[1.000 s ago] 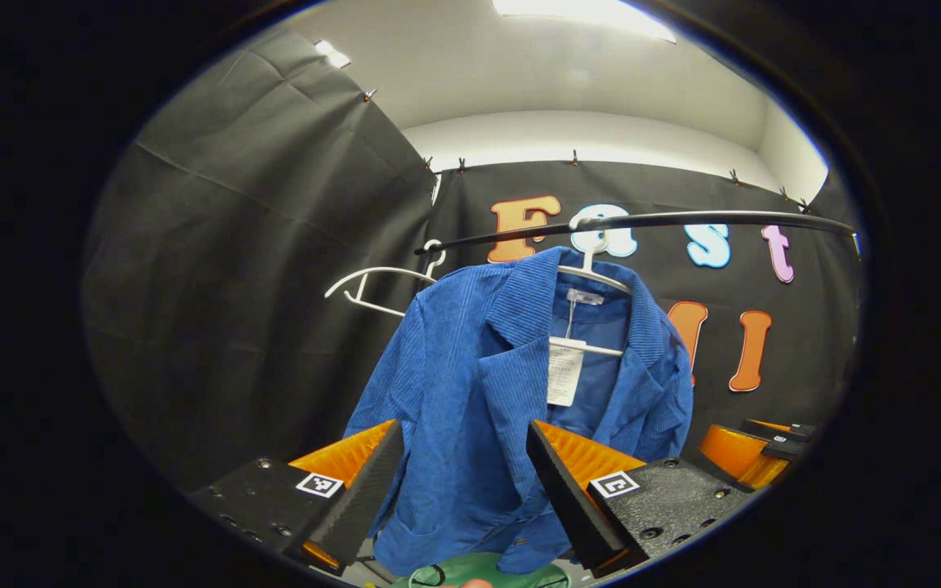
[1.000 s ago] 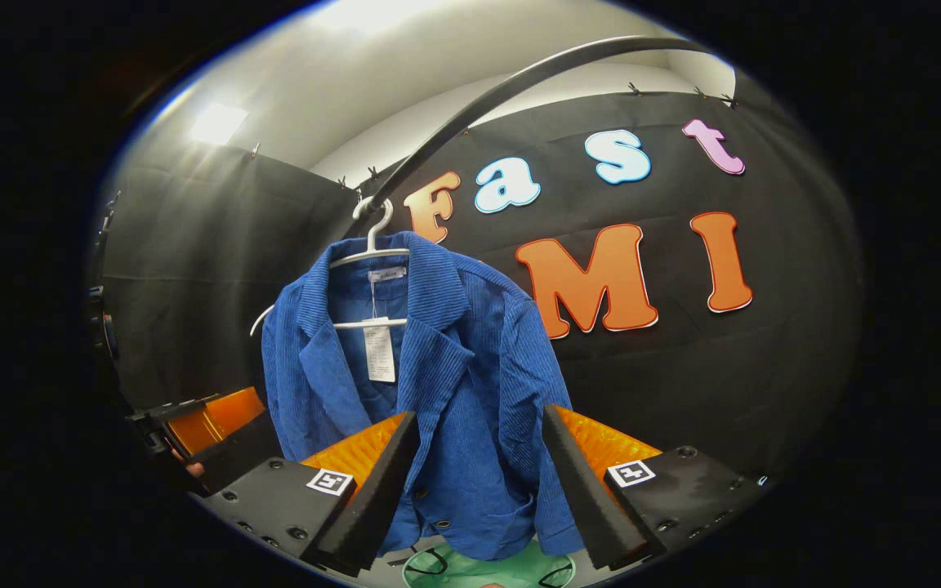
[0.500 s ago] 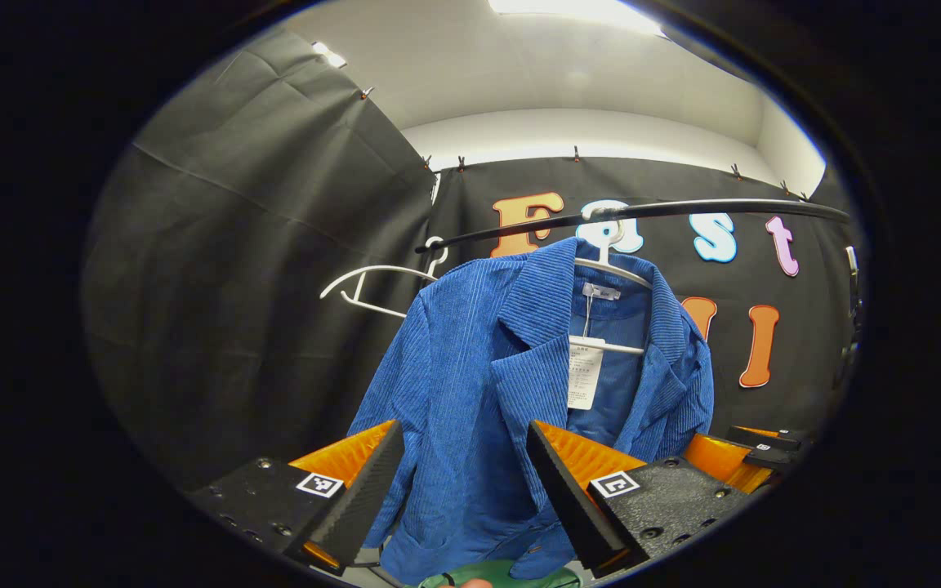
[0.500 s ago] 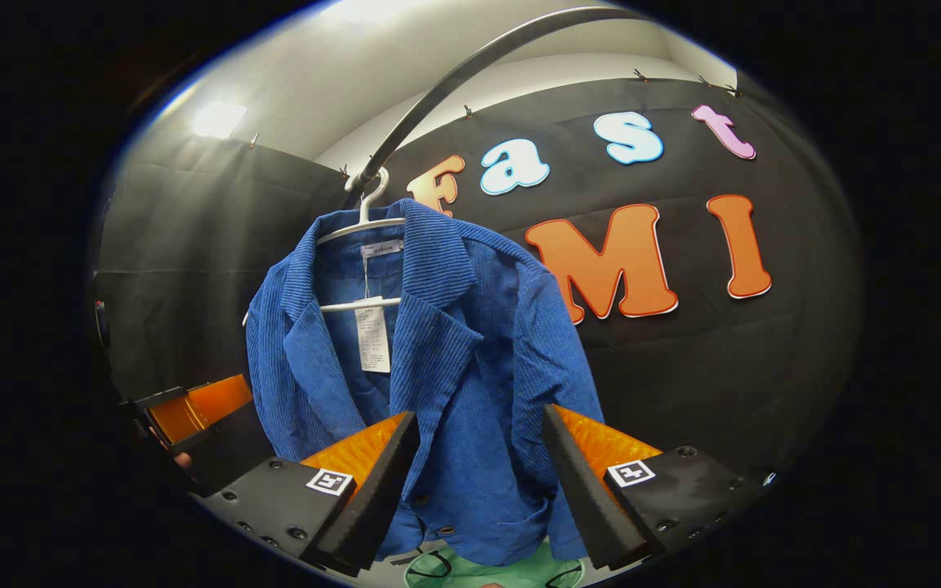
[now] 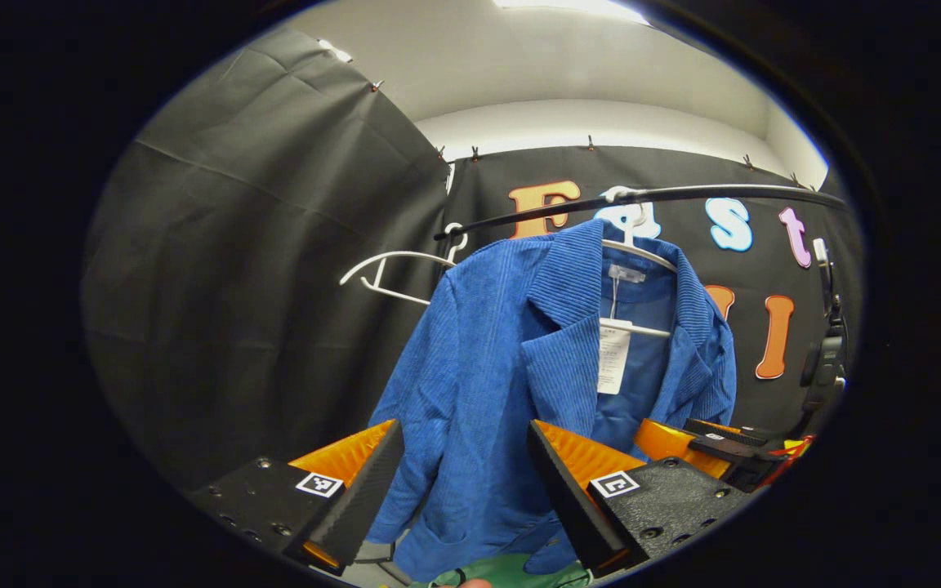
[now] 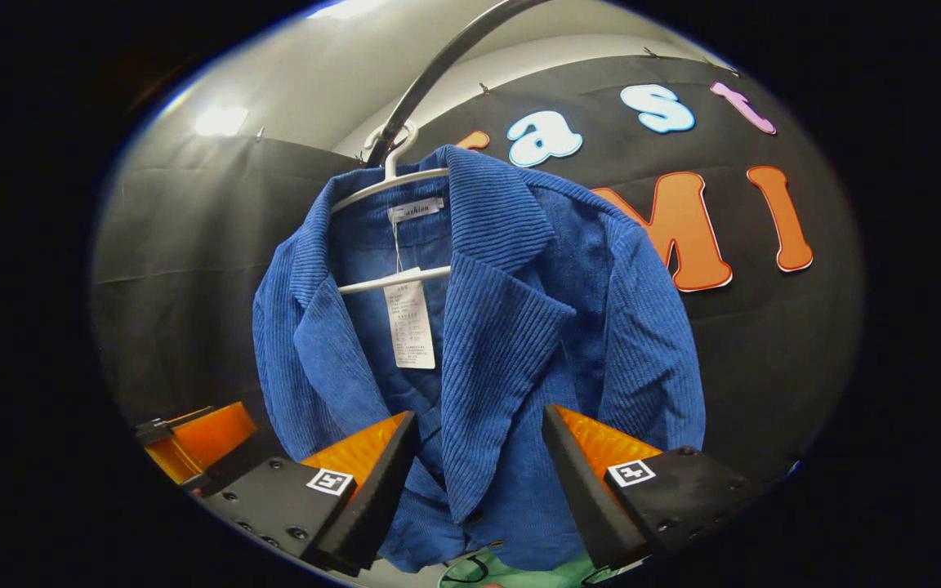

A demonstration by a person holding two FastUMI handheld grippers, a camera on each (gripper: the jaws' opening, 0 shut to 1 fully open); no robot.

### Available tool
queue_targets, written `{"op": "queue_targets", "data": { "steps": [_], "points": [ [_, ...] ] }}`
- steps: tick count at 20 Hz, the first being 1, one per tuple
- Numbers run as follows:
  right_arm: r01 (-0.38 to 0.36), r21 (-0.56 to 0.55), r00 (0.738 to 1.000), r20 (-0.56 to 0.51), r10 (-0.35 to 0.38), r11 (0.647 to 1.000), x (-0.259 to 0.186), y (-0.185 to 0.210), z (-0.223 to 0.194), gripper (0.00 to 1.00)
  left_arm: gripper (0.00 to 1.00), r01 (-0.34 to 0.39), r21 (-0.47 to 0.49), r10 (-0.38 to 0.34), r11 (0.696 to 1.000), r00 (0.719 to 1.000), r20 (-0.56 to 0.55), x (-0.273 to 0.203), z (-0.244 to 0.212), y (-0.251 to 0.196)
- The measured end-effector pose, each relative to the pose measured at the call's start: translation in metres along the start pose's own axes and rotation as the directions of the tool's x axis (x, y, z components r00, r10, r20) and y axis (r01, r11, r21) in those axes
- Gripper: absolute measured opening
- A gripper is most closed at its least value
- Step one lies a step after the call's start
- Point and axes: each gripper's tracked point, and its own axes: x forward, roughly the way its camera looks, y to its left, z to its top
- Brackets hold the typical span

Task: Grasp the clothes on the hanger with both hands and then place them into the laundry hamper below.

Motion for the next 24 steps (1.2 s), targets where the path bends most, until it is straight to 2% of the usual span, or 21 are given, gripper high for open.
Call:
{"op": "queue_targets", "data": {
  "steps": [1, 2, 3, 4, 5, 6, 7, 11, 15, 16, 17, 18, 19, 21, 22, 23, 24],
  "points": [
    [0.029, -0.01, 1.0, -0.006, -0.029, 1.0, 0.009, -0.004, -0.005, 0.98, 0.92, -0.008, 0.001, 0.008, 1.0, 1.0, 0.004, -0.003, 0.001, 0.004],
    [0.059, -0.021, 0.998, -0.026, -0.059, 0.998, 0.019, -0.008, -0.013, 0.89, 0.92, -0.016, 0.002, 0.016, 1.0, 1.0, 0.007, -0.005, 0.002, 0.007],
    [0.081, -0.031, 0.996, -0.041, -0.082, 0.996, 0.027, -0.01, -0.02, 0.89, 0.92, -0.024, 0.005, 0.024, 1.0, 1.0, 0.009, -0.006, 0.002, 0.011],
    [0.118, -0.04, 0.992, -0.05, -0.119, 0.992, 0.033, -0.018, -0.026, 0.98, 0.92, -0.032, 0.01, 0.032, 0.999, 0.999, 0.008, -0.008, 0.002, 0.014],
    [0.146, -0.047, 0.987, -0.055, -0.148, 0.988, 0.039, -0.024, -0.031, 0.98, 0.92, -0.039, 0.013, 0.039, 0.999, 0.999, 0.008, -0.009, 0.002, 0.017],
    [0.161, -0.05, 0.985, -0.059, -0.164, 0.986, 0.045, -0.029, -0.035, 0.89, 0.92, -0.042, 0.015, 0.042, 0.999, 0.999, 0.005, -0.011, 0.001, 0.018],
    [0.167, -0.053, 0.984, -0.061, -0.17, 0.985, 0.048, -0.033, -0.037, 0.96, 0.95, -0.045, 0.017, 0.045, 0.999, 0.999, 0.001, -0.013, 0.0, 0.019],
    [0.181, -0.094, 0.982, -0.042, -0.185, 0.979, 0.045, -0.051, -0.035, 0.95, 0.95, -0.042, 0.016, 0.042, 0.999, 0.999, -0.012, -0.018, -0.004, 0.019],
    [0.225, -0.113, 0.973, -0.033, -0.23, 0.968, 0.035, -0.076, -0.029, 0.31, 0.92, -0.004, 0.014, 0.005, 1.0, 0.999, -0.045, -0.016, -0.018, 0.006],
    [0.222, -0.116, 0.974, -0.029, -0.227, 0.968, 0.031, -0.079, -0.025, 0.14, 0.95, 0.01, 0.009, -0.01, 1.0, 0.999, -0.05, -0.014, -0.02, 0.001],
    [0.198, -0.113, 0.979, -0.03, -0.203, 0.974, 0.026, -0.079, -0.024, 0.08, 0.98, 0.028, 0.002, -0.028, 1.0, 0.998, -0.056, -0.011, -0.023, -0.006],
    [0.175, -0.102, 0.983, -0.032, -0.179, 0.979, 0.018, -0.078, -0.02, 0.08, 0.96, 0.05, -0.005, -0.05, 0.999, 0.997, -0.061, -0.008, -0.025, -0.014],
    [0.16, -0.09, 0.986, -0.024, -0.163, 0.983, 0.011, -0.075, -0.014, 0.12, 0.94, 0.073, -0.012, -0.074, 0.997, 0.995, -0.062, -0.006, -0.027, -0.023],
    [0.154, -0.081, 0.988, 0.037, -0.151, 0.985, -0.009, -0.079, 0.014, 0.04, 0.92, 0.117, -0.03, -0.119, 0.993, 0.991, -0.054, 0.0, -0.027, -0.039],
    [0.151, -0.081, 0.987, 0.076, -0.145, 0.985, -0.018, -0.08, 0.031, 0.08, 0.92, 0.132, -0.041, -0.134, 0.99, 0.99, -0.049, 0.004, -0.026, -0.046],
    [0.148, -0.079, 0.984, 0.115, -0.139, 0.986, -0.03, -0.08, 0.049, 0.03, 0.92, 0.145, -0.054, -0.148, 0.988, 0.988, -0.046, 0.009, -0.028, -0.053],
    [0.151, -0.078, 0.979, 0.149, -0.138, 0.986, -0.042, -0.08, 0.066, 0.08, 0.92, 0.163, -0.067, -0.166, 0.984, 0.985, -0.041, 0.014, -0.029, -0.062]
  ]
}}
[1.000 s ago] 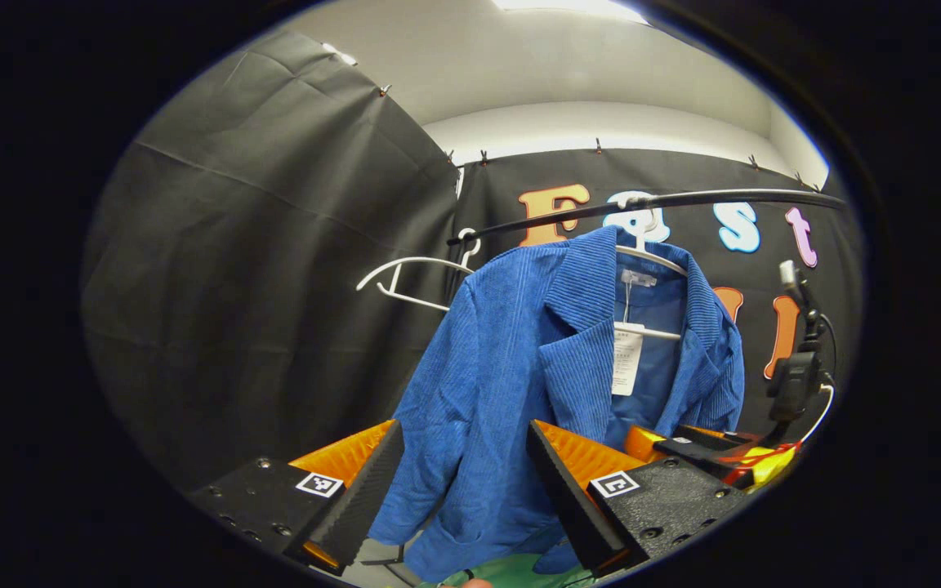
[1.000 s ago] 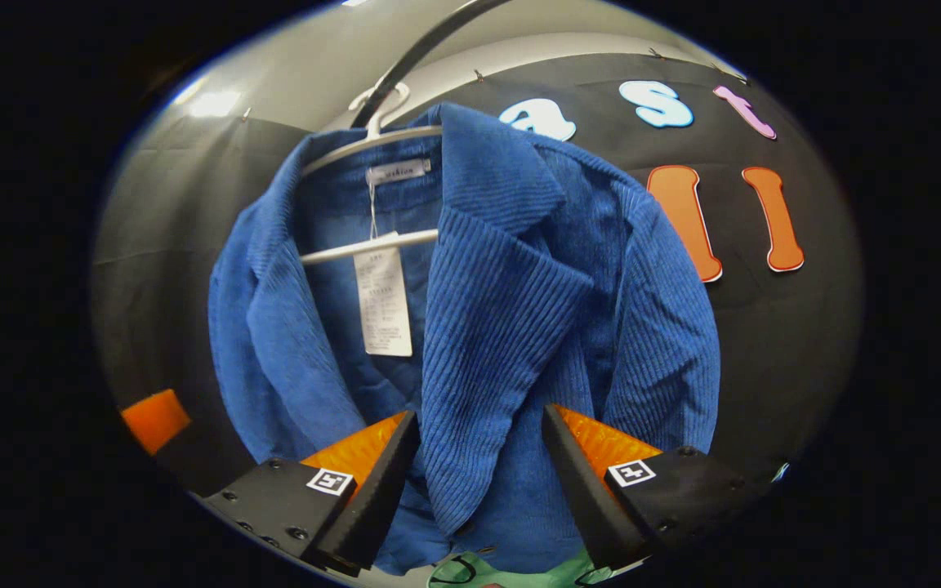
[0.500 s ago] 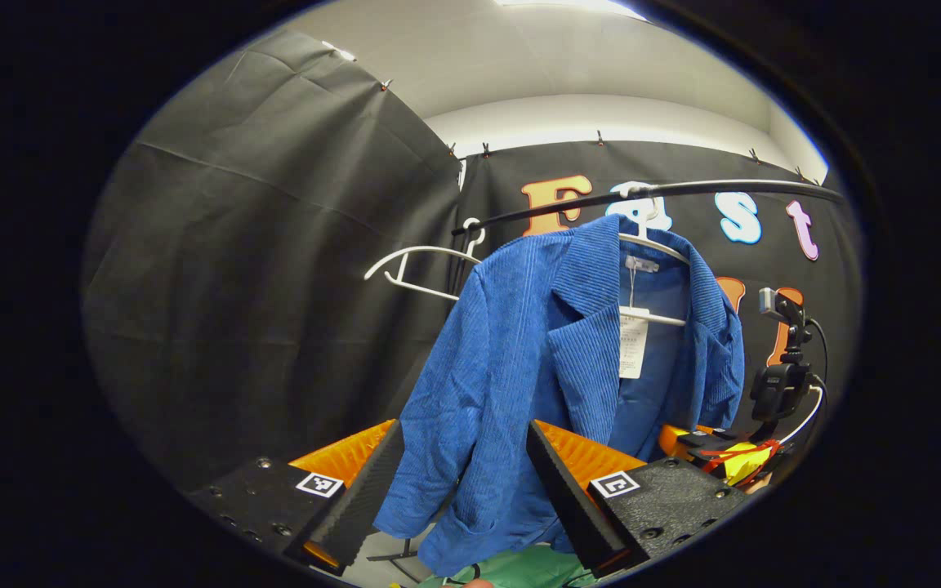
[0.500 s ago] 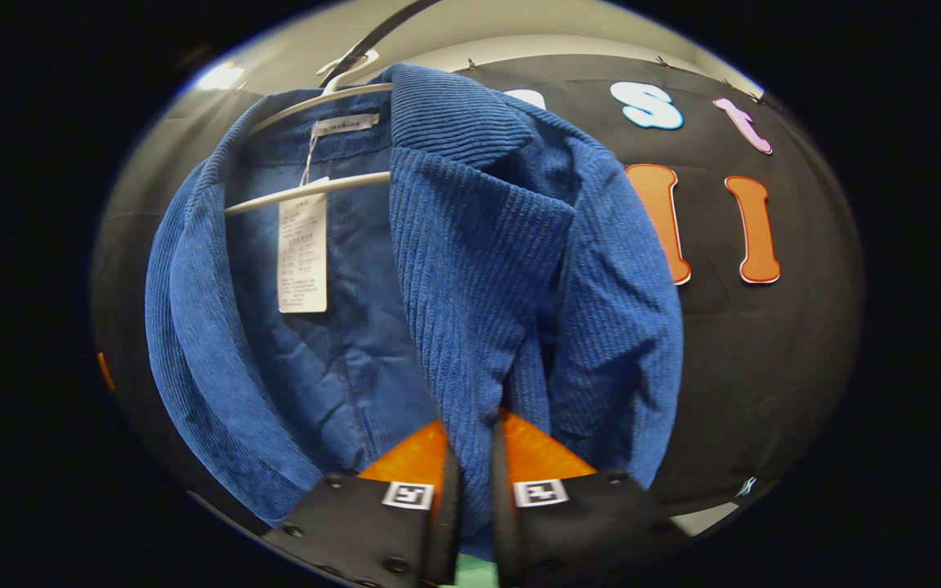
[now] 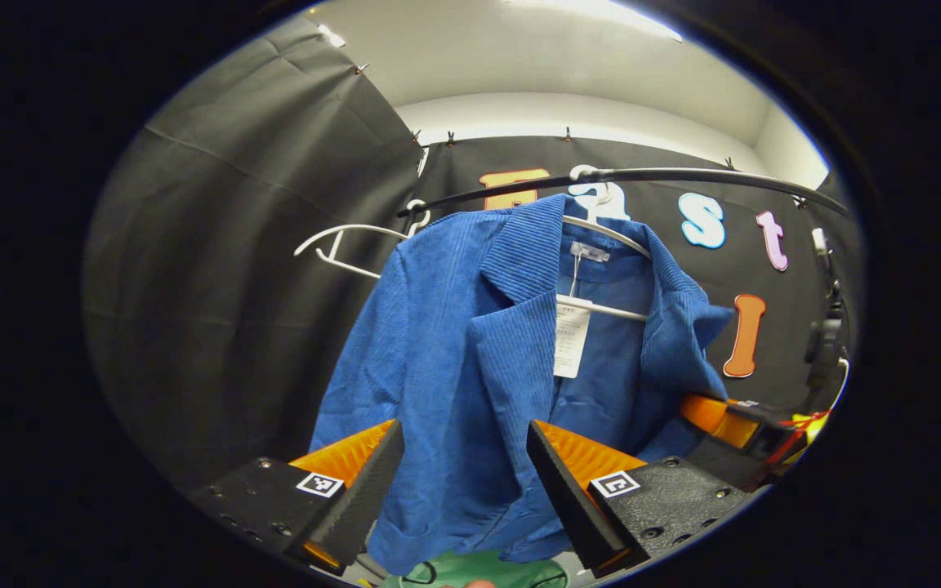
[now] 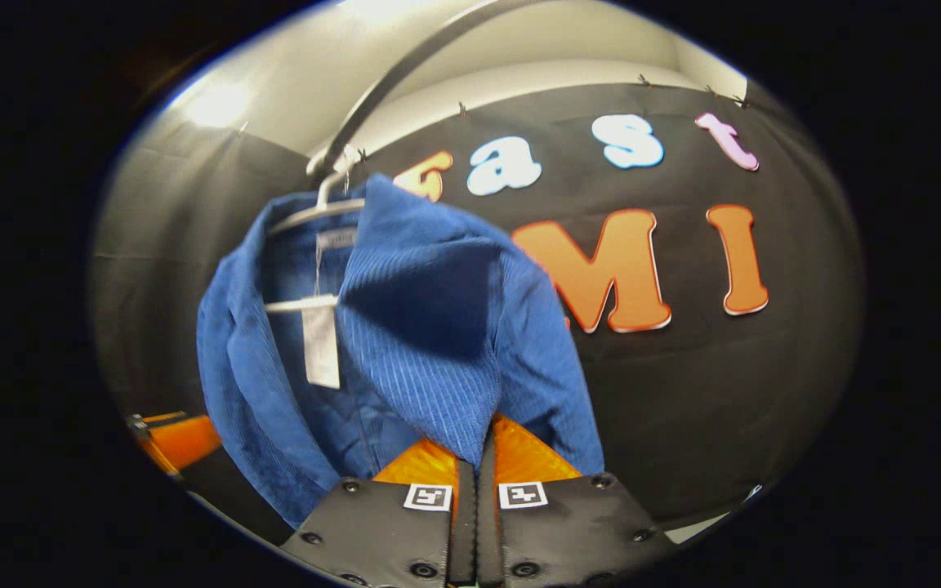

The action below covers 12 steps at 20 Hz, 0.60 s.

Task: Grasp the clothes on the hanger with both hands and then place them into the laundry hamper below.

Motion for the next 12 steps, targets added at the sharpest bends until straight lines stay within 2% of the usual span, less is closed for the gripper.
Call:
{"op": "queue_targets", "data": {
  "steps": [1, 2, 3, 4, 5, 6, 7, 8, 11, 12],
  "points": [
    [0.001, 0.004, 1.0, 0.029, -0.001, 1.0, -0.007, -0.003, 0.017, 0.12, 0.92, 0.014, -0.008, -0.014, 1.0, 1.0, 0.005, 0.008, 0.0, -0.006],
    [-0.004, 0.011, 0.999, 0.053, 0.003, 1.0, -0.015, -0.004, 0.031, 0.03, 0.92, 0.021, -0.013, -0.02, 1.0, 1.0, 0.008, 0.016, 0.0, -0.012],
    [-0.006, 0.02, 0.998, 0.068, 0.005, 1.0, -0.023, -0.005, 0.038, 0.03, 0.92, 0.01, -0.019, -0.009, 1.0, 1.0, 0.009, 0.022, 0.0, -0.014],
    [-0.009, 0.031, 0.997, 0.081, 0.007, 0.999, -0.028, -0.008, 0.048, 0.08, 0.95, -0.005, -0.036, 0.005, 0.999, 1.0, 0.001, 0.028, -0.003, -0.018],
    [-0.013, 0.039, 0.996, 0.093, 0.009, 0.999, -0.036, -0.01, 0.056, 0.03, 0.92, -0.003, -0.06, 0.003, 0.998, 1.0, -0.002, 0.034, -0.008, -0.027],
    [-0.014, 0.042, 0.994, 0.105, 0.009, 0.999, -0.042, -0.013, 0.063, 0.03, 0.92, -0.007, -0.073, 0.007, 0.997, 1.0, 0.002, 0.04, -0.011, -0.033],
    [-0.012, 0.039, 0.993, 0.116, 0.007, 0.999, -0.049, -0.017, 0.068, 0.03, 0.92, -0.022, -0.072, 0.023, 0.997, 1.0, 0.007, 0.048, -0.014, -0.034],
    [-0.009, 0.032, 0.993, 0.121, 0.005, 0.999, -0.055, -0.02, 0.072, 0.08, 0.92, -0.04, -0.062, 0.041, 0.997, 0.999, 0.013, 0.056, -0.017, -0.035],
    [-0.013, 0.029, 0.992, 0.124, 0.009, 0.999, -0.066, -0.021, 0.079, 0.08, 0.92, -0.064, -0.045, 0.065, 0.997, 0.998, 0.014, 0.086, -0.034, -0.045],
    [-0.018, 0.03, 0.992, 0.125, 0.014, 0.999, -0.069, -0.02, 0.081, 0.08, 0.95, -0.085, -0.028, 0.086, 0.996, 0.996, 0.016, 0.096, -0.04, -0.041]
  ]
}}
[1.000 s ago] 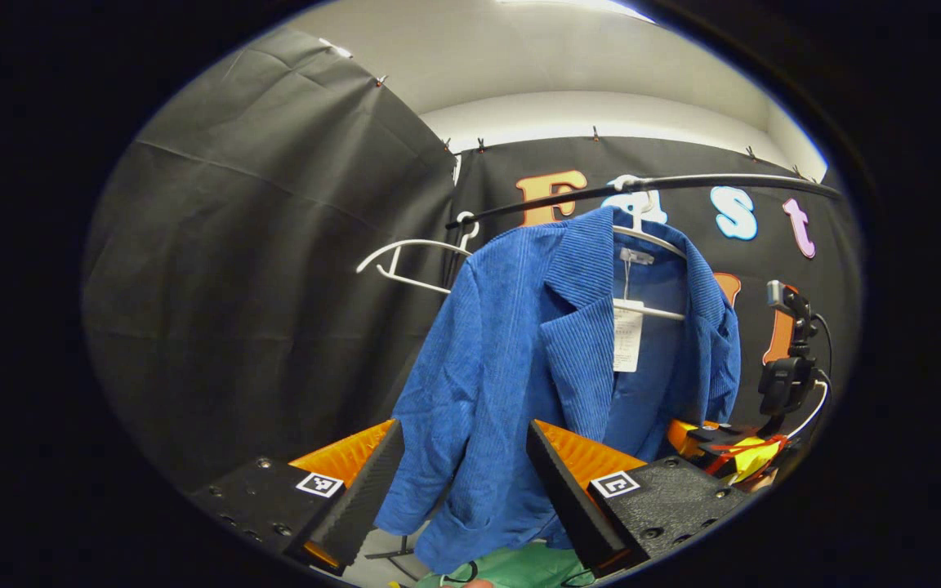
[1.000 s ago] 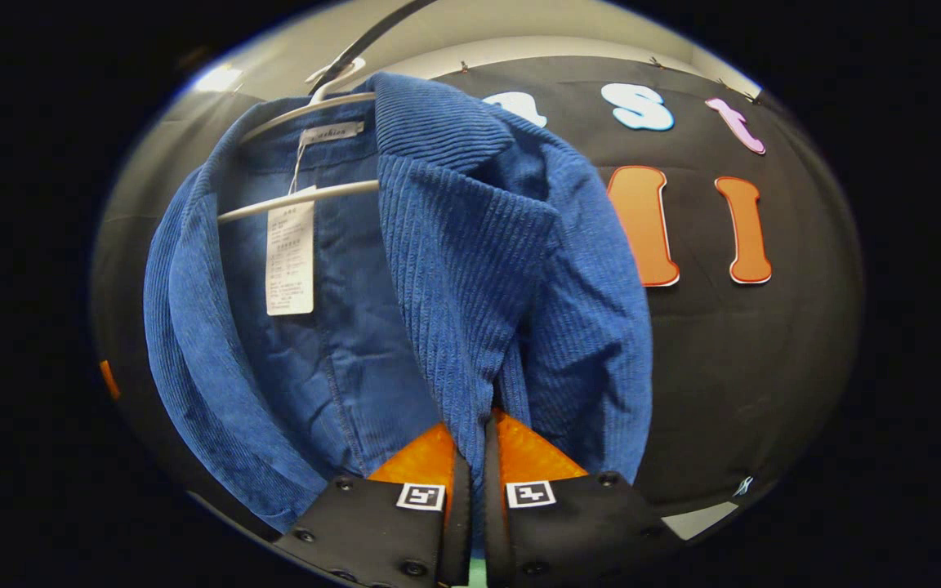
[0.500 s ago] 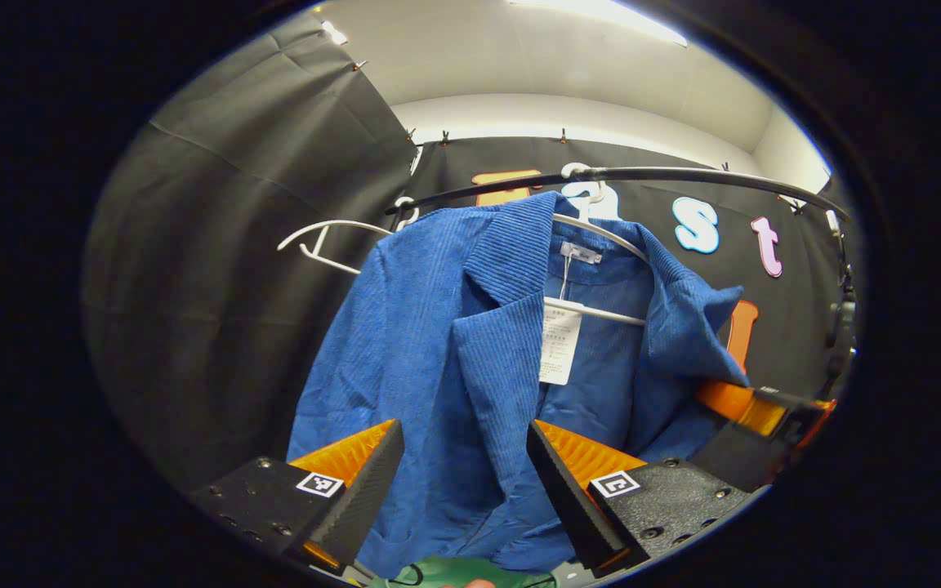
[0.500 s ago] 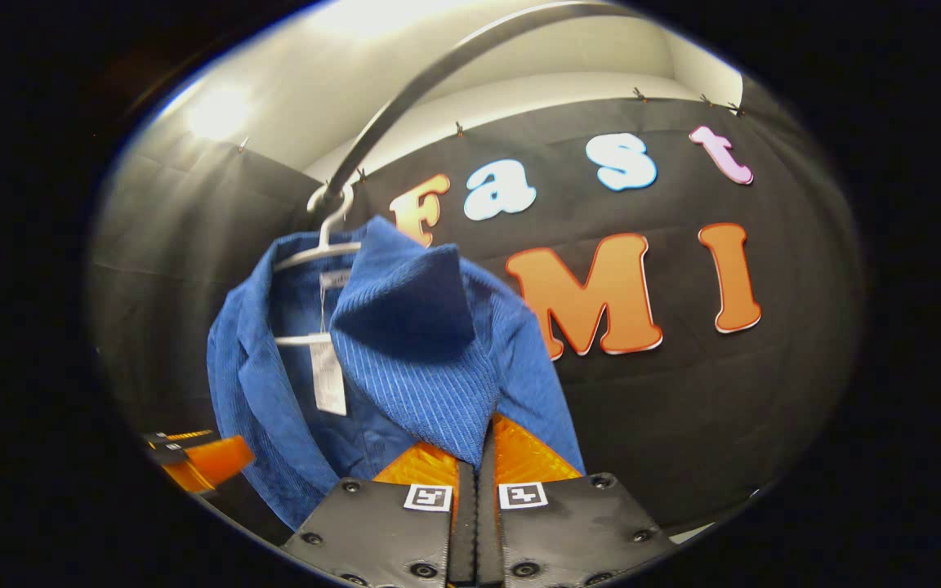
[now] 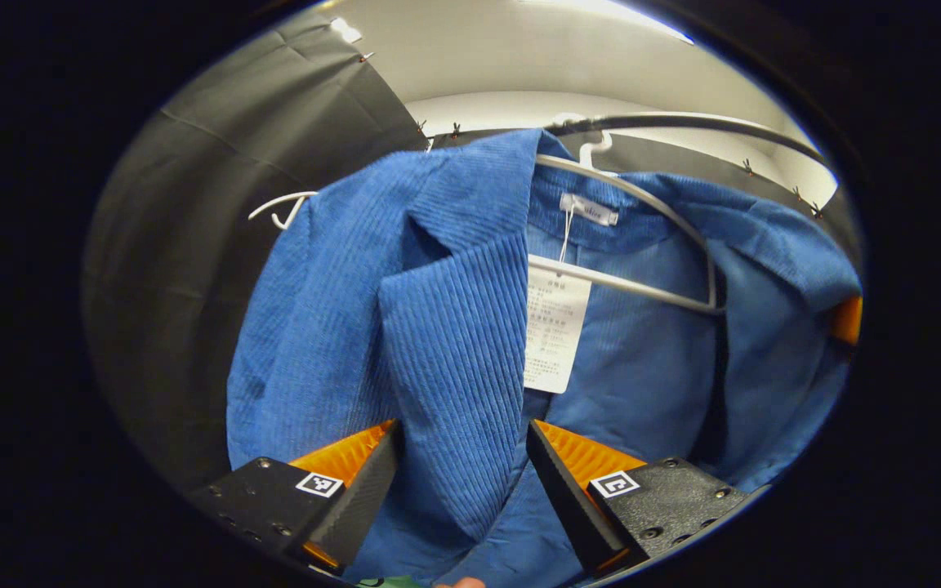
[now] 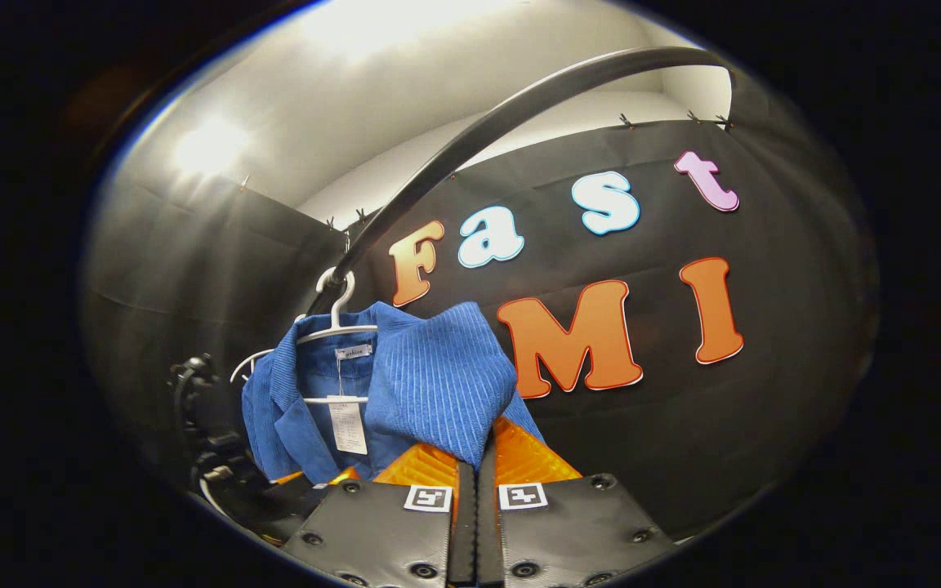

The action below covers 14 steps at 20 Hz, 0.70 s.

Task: Grasp the clothes on the hanger with both hands and then place them into the laundry hamper below.

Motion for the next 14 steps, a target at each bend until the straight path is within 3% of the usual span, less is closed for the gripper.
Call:
{"op": "queue_targets", "data": {
  "steps": [3, 5, 6, 9, 10, 11, 14],
  "points": [
    [-0.006, -0.013, 1.0, 0.011, 0.006, 1.0, -0.013, 0.0, 0.007, 0.08, 0.92, -0.056, 0.043, 0.057, 0.997, 0.998, -0.008, 0.015, -0.011, 0.017],
    [-0.012, -0.028, 1.0, 0.012, 0.012, 1.0, -0.016, 0.0, 0.008, 0.08, 0.52, -0.057, 0.04, 0.057, 0.998, 0.998, 0.003, 0.016, -0.01, 0.029],
    [-0.017, -0.028, 1.0, 0.008, 0.017, 0.999, -0.016, 0.001, 0.009, 0.03, 0.33, -0.038, 0.055, 0.038, 0.998, 0.999, -0.002, 0.016, -0.011, 0.034],
    [-0.037, -0.021, 0.999, -0.004, 0.037, 0.999, -0.013, 0.006, 0.005, 0.03, 0.13, -0.048, 0.14, 0.051, 0.989, 0.999, -0.013, 0.003, -0.01, 0.064],
    [-0.042, -0.019, 0.999, -0.003, 0.042, 0.999, -0.012, 0.007, 0.004, 0.03, 0.05, -0.019, 0.153, 0.021, 0.988, 1.0, -0.016, -0.004, -0.005, 0.066],
    [-0.044, -0.017, 0.999, 0.0, 0.044, 0.999, -0.009, 0.007, 0.004, 0.08, 0.04, -0.014, 0.173, 0.016, 0.985, 1.0, -0.006, -0.012, 0.004, 0.072],
    [-0.019, -0.005, 0.999, 0.027, 0.019, 1.0, -0.007, 0.002, 0.006, 0.08, 0.04, -0.03, 0.256, 0.018, 0.966, 0.999, 0.051, -0.038, 0.046, 0.087]
  ]
}}
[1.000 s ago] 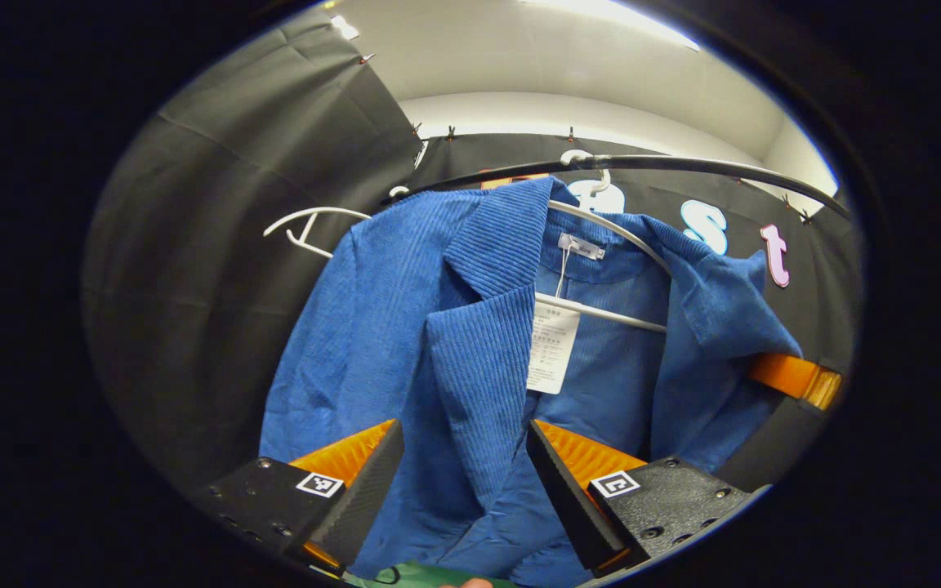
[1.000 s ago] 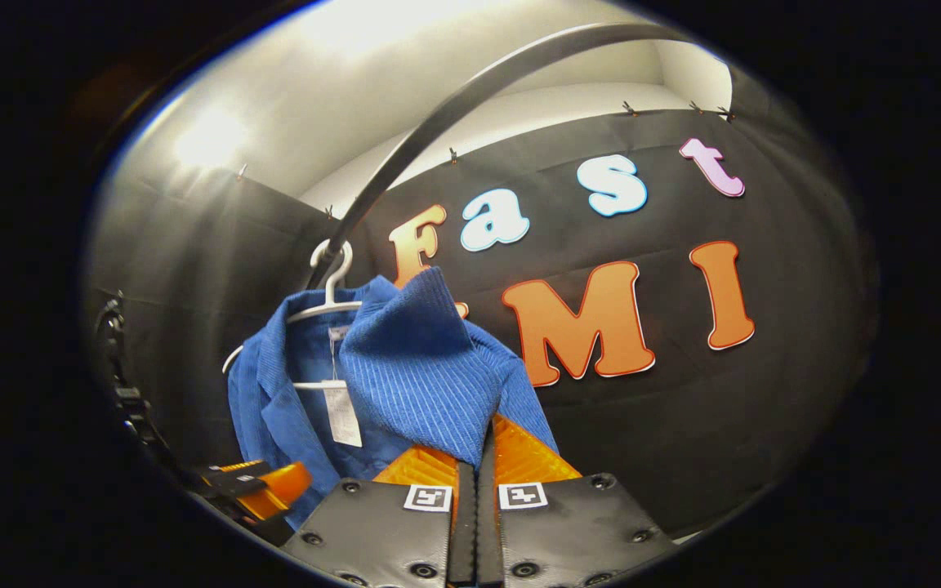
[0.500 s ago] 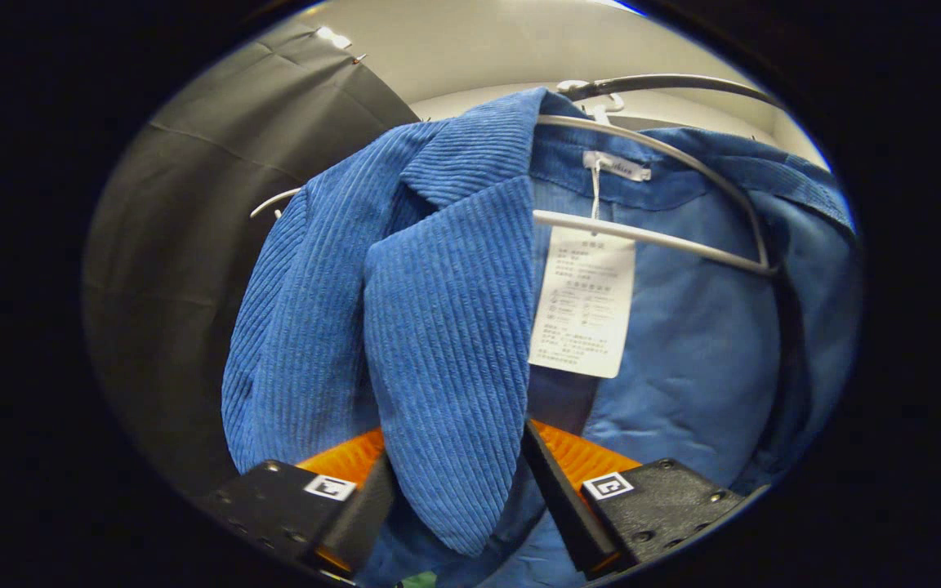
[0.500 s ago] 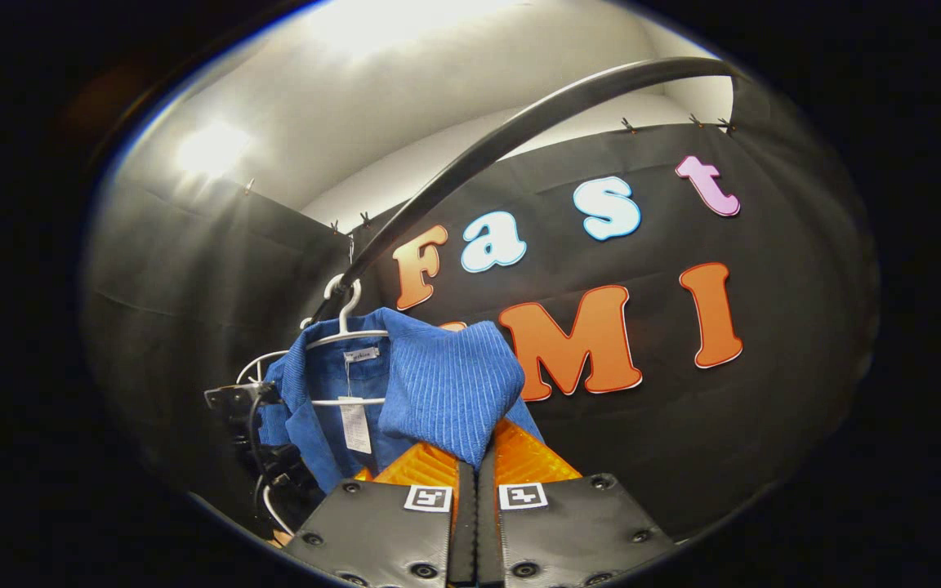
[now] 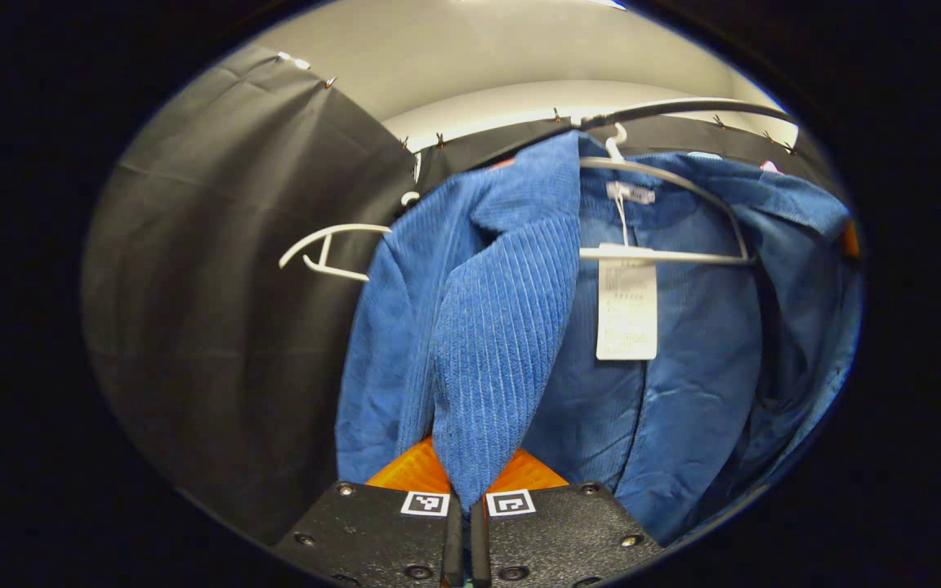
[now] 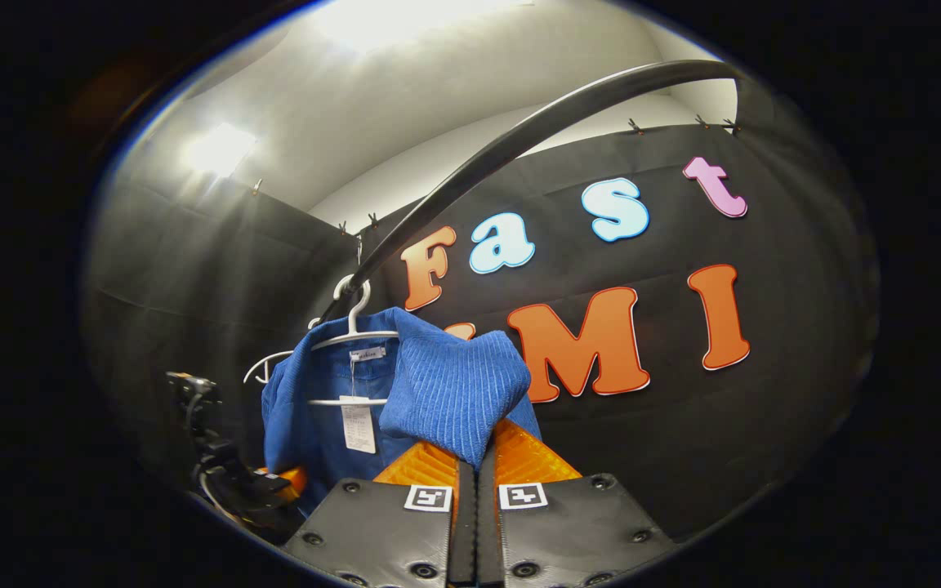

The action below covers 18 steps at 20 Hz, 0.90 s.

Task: Grasp the clothes on the hanger with both hands and then place them into the laundry hamper below.

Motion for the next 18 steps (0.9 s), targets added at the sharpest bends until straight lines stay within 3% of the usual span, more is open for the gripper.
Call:
{"op": "queue_targets", "data": {
  "steps": [4, 6, 8, 10, 11, 12, 13, 15, 16, 18],
  "points": [
    [0.026, -0.002, 0.999, 0.028, -0.026, 1.0, 0.0, -0.005, 0.009, 0.08, 0.04, -0.072, 0.124, 0.068, 0.99, 0.997, 0.04, -0.016, 0.043, 0.045],
    [0.037, -0.017, 0.998, 0.049, -0.036, 0.999, 0.001, -0.007, 0.015, 0.08, 0.01, -0.129, 0.142, 0.12, 0.981, 0.99, 0.072, -0.015, 0.074, 0.074],
    [0.046, -0.023, 0.997, 0.067, -0.044, 0.999, 0.001, -0.008, 0.019, 0.03, 0.06, -0.179, 0.144, 0.163, 0.973, 0.979, 0.118, -0.016, 0.11, 0.097],
    [0.059, -0.033, 0.995, 0.087, -0.056, 0.998, 0.003, -0.011, 0.023, 0.08, 0.01, -0.206, 0.156, 0.181, 0.966, 0.97, 0.16, -0.013, 0.142, 0.112],
    [0.064, -0.038, 0.994, 0.092, -0.06, 0.997, 0.001, -0.012, 0.024, 0.08, 0.06, -0.211, 0.166, 0.183, 0.963, 0.968, 0.171, -0.011, 0.155, 0.118],
    [0.066, -0.041, 0.993, 0.098, -0.062, 0.997, 0.001, -0.012, 0.025, 0.03, 0.01, -0.202, 0.173, 0.173, 0.964, 0.97, 0.17, -0.01, 0.167, 0.119],
    [0.066, -0.042, 0.993, 0.103, -0.062, 0.997, 0.001, -0.013, 0.026, 0.08, 0.01, -0.173, 0.16, 0.148, 0.972, 0.976, 0.162, -0.006, 0.177, 0.118],
    [0.064, -0.042, 0.993, 0.105, -0.059, 0.997, -0.002, -0.011, 0.025, 0.03, 0.02, -0.113, 0.113, 0.096, 0.987, 0.984, 0.15, 0.005, 0.195, 0.12],
    [0.061, -0.04, 0.993, 0.103, -0.056, 0.997, -0.003, -0.009, 0.024, 0.08, 0.05, -0.115, 0.11, 0.097, 0.987, 0.983, 0.156, 0.012, 0.206, 0.127],
    [0.056, -0.045, 0.994, 0.1, -0.052, 0.997, -0.003, -0.009, 0.023, 0.08, 0.03, -0.138, 0.12, 0.113, 0.983, 0.973, 0.199, 0.025, 0.233, 0.146]
  ]
}}
